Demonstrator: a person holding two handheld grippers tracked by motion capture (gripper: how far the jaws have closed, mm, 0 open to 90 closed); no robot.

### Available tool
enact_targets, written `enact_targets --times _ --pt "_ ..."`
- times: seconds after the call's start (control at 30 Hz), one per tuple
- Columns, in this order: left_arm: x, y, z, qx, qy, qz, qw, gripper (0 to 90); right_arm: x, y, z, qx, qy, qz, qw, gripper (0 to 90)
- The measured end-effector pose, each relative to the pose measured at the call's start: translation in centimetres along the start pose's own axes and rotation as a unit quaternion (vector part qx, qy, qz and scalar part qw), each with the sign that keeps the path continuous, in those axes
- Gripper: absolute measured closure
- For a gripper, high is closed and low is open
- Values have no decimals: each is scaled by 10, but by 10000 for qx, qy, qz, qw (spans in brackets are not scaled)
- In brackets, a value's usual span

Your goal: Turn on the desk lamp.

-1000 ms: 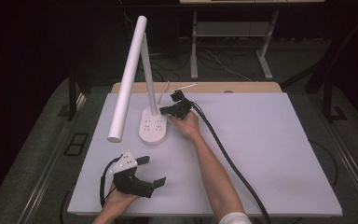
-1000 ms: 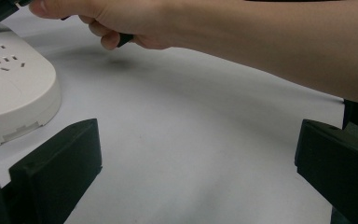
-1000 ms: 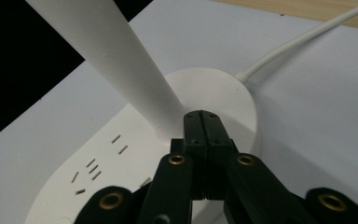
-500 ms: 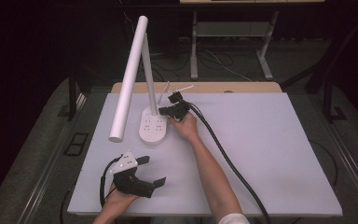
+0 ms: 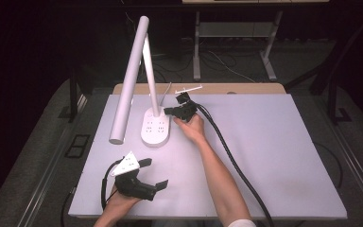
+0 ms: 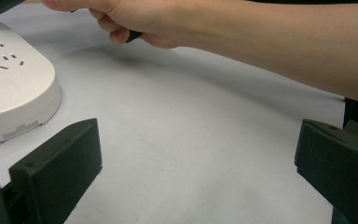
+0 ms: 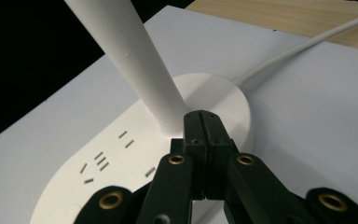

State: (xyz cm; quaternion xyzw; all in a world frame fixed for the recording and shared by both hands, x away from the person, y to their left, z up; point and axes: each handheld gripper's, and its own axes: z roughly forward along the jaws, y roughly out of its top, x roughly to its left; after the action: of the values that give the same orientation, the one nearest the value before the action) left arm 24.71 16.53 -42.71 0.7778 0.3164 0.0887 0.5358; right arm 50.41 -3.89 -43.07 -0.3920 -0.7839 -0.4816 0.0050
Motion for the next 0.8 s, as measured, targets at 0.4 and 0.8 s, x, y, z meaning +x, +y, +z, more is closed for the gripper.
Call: enact_targets --times 0.4,0.8 --pt "1 0 2 59 15 14 10000 0 -1 -1 -54 -267 -7 -252 9993 896" --pt "2 0 3 83 16 28 10000 0 4 -2 -103 -259 -102 -565 9980 896"
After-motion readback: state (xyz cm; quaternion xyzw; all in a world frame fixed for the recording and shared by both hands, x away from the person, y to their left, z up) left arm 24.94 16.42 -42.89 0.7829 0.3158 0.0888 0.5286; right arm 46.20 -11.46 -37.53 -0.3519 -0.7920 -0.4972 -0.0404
